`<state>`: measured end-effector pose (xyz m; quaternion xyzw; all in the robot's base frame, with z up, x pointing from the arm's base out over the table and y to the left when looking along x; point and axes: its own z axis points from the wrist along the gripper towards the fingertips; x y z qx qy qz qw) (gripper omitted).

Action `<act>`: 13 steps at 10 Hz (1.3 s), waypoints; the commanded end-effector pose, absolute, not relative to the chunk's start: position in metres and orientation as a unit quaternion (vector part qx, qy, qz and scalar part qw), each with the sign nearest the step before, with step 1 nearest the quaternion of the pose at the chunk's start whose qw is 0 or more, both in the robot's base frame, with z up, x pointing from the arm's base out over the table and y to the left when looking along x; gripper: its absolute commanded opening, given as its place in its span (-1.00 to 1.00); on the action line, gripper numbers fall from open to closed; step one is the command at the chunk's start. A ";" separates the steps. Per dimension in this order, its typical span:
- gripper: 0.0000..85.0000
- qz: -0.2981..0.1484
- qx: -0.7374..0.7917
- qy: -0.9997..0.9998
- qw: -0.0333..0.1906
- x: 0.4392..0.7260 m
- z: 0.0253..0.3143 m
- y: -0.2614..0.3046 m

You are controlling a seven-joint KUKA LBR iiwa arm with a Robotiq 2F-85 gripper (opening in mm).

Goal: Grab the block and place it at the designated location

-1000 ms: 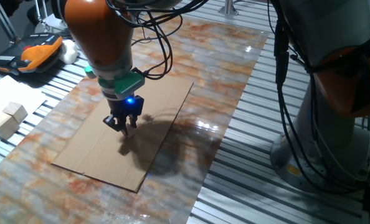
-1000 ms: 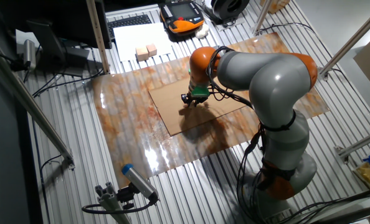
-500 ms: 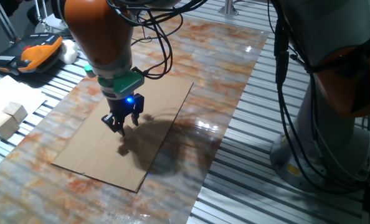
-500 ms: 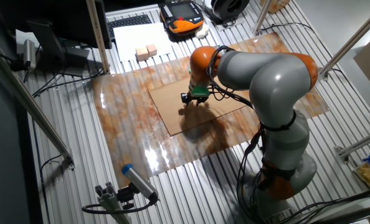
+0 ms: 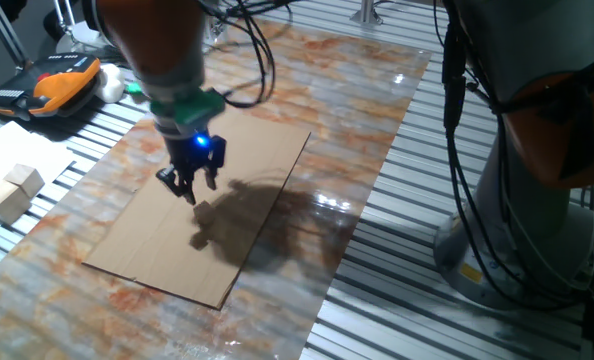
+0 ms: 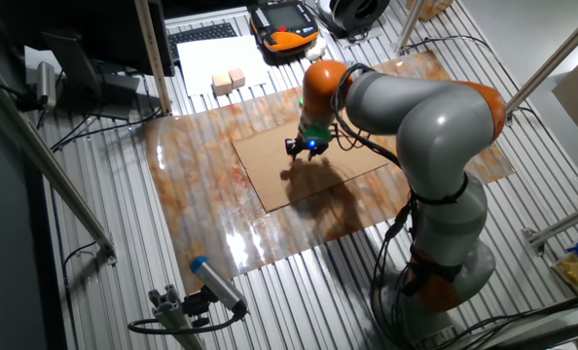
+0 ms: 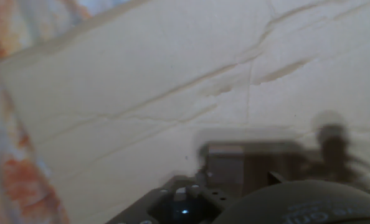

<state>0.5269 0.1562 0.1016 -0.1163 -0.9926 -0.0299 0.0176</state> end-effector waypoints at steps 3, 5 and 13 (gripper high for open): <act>-1.00 -0.025 -0.073 -0.997 0.029 0.531 0.128 0.161; -1.00 -0.013 -0.039 -0.999 -0.019 0.530 0.137 0.159; -1.00 -0.014 -0.019 -0.999 -0.044 0.530 0.143 0.166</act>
